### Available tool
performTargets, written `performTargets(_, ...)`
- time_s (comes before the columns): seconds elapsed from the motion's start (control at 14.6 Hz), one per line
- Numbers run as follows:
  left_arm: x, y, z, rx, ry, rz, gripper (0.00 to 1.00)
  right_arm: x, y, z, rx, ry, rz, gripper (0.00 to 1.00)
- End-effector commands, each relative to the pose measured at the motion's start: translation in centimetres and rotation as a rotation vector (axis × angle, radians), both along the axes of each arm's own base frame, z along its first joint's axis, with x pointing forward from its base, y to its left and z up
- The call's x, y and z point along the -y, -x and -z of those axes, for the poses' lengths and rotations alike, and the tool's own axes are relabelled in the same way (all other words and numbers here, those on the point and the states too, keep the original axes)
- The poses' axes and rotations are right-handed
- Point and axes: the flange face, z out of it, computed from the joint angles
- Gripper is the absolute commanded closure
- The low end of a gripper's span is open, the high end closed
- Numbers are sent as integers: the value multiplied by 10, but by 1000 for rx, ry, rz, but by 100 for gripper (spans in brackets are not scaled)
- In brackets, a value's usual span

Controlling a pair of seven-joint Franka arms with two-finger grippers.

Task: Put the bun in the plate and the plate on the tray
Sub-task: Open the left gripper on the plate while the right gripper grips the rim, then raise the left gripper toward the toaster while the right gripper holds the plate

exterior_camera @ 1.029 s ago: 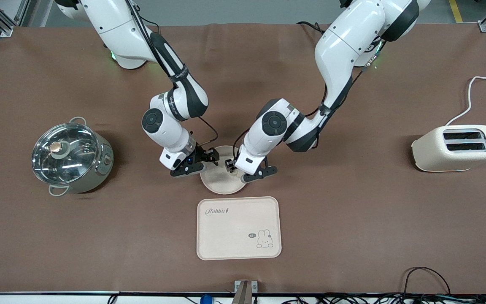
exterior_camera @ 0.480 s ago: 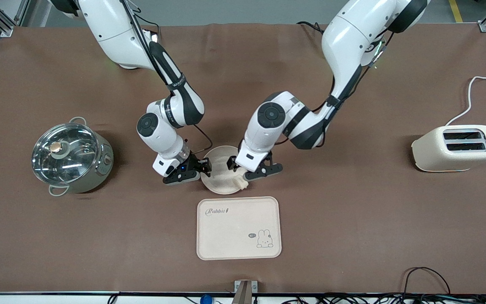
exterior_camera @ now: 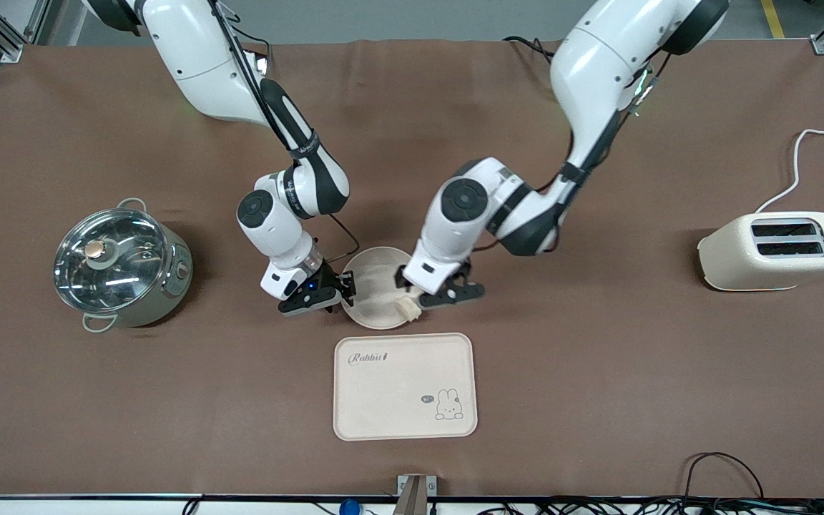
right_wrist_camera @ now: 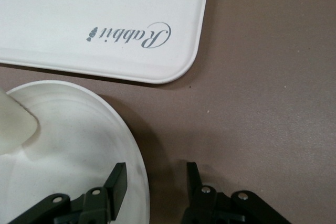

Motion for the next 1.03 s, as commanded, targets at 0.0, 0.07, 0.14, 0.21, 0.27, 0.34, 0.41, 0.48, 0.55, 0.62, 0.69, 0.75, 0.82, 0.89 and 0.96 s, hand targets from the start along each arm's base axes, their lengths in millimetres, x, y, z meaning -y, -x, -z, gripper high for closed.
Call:
performTargets(0.0, -77, -30, -58, -7, -85, 107, 0, -2, 6, 2, 18, 11, -24, 53)
performTargets(0.07, -99, -33, -74, -21, -117, 139, 0, -3, 7, 1, 20, 11, -25, 58)
performTargets(0.14, -123, -36, -92, -14, -147, 158, 0, -3, 7, 1, 20, 11, -25, 65)
performTargets(0.21, -150, -36, -112, 5, -178, 156, 0, -3, 7, 1, 21, 11, -25, 71)
performTargets(0.27, -173, -28, -129, 16, -191, 130, 0, -3, 7, 1, 21, 11, -25, 77)
performTargets(0.34, -201, -23, -148, 31, -199, 105, 0, -3, 7, 1, 21, 11, -25, 84)
performTargets(0.41, -219, -20, -173, 58, -196, 120, 0, -2, 6, 1, 20, 10, -20, 91)
performTargets(0.48, -227, -9, -199, 69, -192, 155, 0, -1, 5, 1, 20, 7, -13, 97)
performTargets(0.55, -238, -1, -219, 50, -183, 164, 0, 4, 4, 1, 26, 4, 5, 99)
performTargets(0.62, -245, 7, -237, 38, -162, 174, 0, 7, 7, 3, 40, 5, 18, 100)
performTargets(0.69, -258, 11, -251, 41, -160, 178, 0, 7, 7, 1, 49, 1, 24, 100)
performTargets(0.75, -264, 17, -264, 36, -170, 172, 0, 7, 7, -3, 50, -9, 34, 100)
performTargets(0.82, -267, 28, -280, 36, -181, 168, 0, 6, 7, -9, 50, -28, 55, 100)
performTargets(0.89, -266, 39, -297, 46, -189, 165, 0, -1, 10, -15, 46, -55, 69, 100)
performTargets(0.96, -265, 51, -310, 43, -199, 173, 0, -7, 12, -24, 50, -79, 78, 100)
